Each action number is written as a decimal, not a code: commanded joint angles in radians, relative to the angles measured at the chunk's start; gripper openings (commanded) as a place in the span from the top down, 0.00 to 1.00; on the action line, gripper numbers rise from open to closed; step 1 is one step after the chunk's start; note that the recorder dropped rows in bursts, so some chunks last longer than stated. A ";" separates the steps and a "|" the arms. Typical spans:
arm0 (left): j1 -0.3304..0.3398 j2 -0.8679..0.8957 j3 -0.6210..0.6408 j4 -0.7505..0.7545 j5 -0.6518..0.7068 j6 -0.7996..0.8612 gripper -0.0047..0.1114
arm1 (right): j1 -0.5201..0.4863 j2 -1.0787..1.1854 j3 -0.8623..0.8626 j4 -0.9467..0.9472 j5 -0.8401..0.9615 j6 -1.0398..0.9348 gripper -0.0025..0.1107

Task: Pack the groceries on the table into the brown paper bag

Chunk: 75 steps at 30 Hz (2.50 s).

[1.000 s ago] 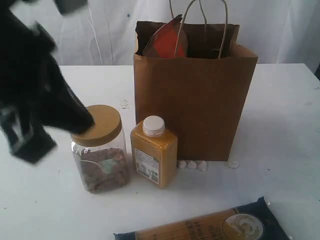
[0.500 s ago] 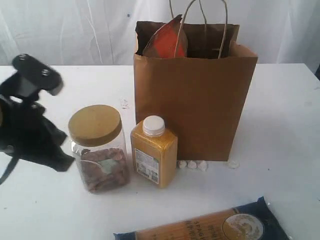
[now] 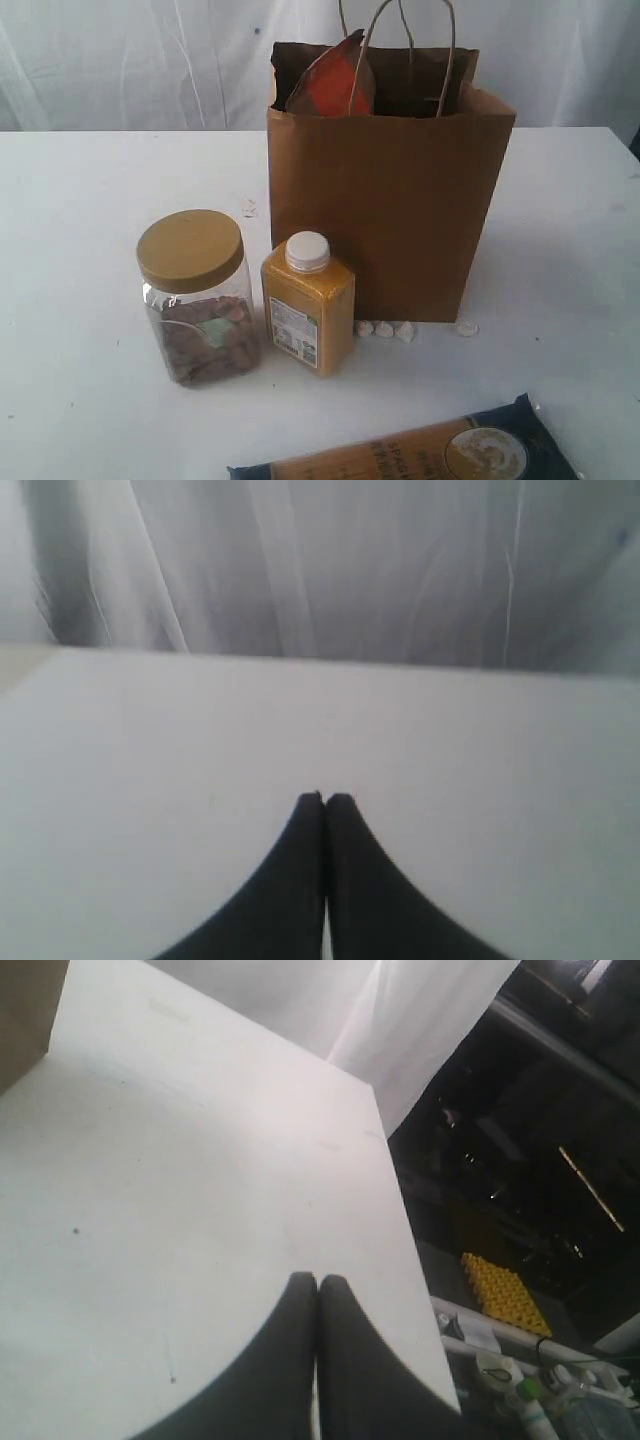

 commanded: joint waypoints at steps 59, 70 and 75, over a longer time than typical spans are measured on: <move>0.000 -0.353 0.356 -0.123 -0.041 0.023 0.96 | 0.660 1.249 -0.752 0.305 0.315 0.036 0.98; 0.000 -0.353 0.356 -0.123 -0.052 0.023 0.96 | 0.693 1.249 -0.752 0.464 0.232 -0.121 0.40; 0.000 -0.353 0.356 -0.123 -0.052 0.023 0.96 | 0.709 1.249 -0.752 0.664 0.125 -0.407 0.35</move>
